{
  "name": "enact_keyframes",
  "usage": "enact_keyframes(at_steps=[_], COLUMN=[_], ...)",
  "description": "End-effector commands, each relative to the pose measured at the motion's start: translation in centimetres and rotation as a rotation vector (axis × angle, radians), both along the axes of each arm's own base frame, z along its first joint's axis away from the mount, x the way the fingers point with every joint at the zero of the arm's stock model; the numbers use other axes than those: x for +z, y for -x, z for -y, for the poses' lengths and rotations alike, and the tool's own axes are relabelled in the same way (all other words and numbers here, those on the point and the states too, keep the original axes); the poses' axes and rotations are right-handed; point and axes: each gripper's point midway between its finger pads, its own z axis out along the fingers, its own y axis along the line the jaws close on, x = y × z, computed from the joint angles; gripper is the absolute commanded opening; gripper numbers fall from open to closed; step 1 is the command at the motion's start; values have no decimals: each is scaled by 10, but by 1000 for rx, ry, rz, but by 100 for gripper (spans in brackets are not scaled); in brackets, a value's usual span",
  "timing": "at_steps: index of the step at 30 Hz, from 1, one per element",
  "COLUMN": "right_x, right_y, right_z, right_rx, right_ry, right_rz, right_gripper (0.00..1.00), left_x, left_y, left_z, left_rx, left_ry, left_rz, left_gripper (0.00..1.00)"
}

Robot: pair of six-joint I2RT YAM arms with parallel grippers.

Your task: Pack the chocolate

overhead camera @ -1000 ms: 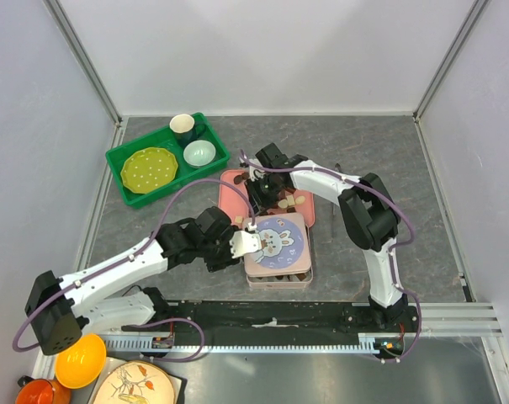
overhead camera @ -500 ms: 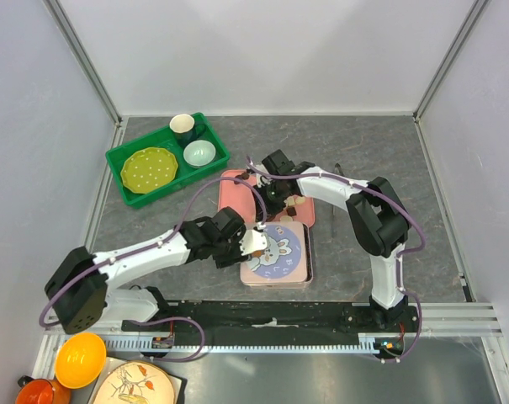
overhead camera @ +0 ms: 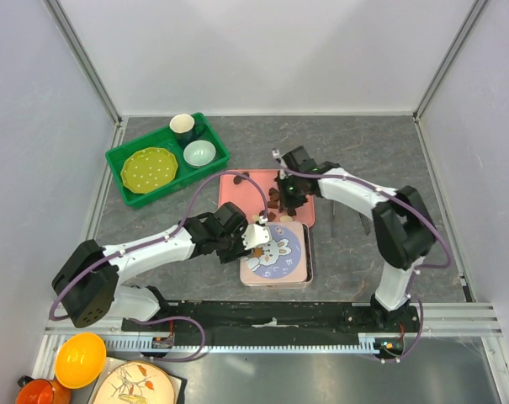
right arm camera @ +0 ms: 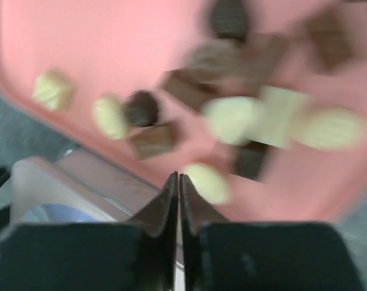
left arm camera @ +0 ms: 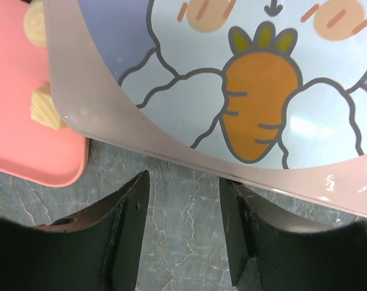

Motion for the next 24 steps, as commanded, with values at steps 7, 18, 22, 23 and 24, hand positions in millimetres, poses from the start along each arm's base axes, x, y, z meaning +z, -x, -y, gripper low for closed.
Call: enact_keyframes(at_steps=[7,18,22,23,24], right_x=[36,-15,-12,-12,-12], right_y=[6,93,92,93,95], right_z=[123,108,87,84,79], right_rx=[-532,-550,-549,-548,-536], right_ry=[84,-132,-292,-312,-336], right_rz=[136,-99,-113,-124,-145], right_gripper=[0,0,0,0,0], left_x=[16,17,19,19,19], left_y=[-3,-4,-5,-5,-5], left_z=[18,18,22,22,23], left_rx=[-15,-19,-25,-22,-27], left_ry=[87,81,86,87,86], left_rz=[1,5,1,-3,-8], left_gripper=[56,56,56,55,55])
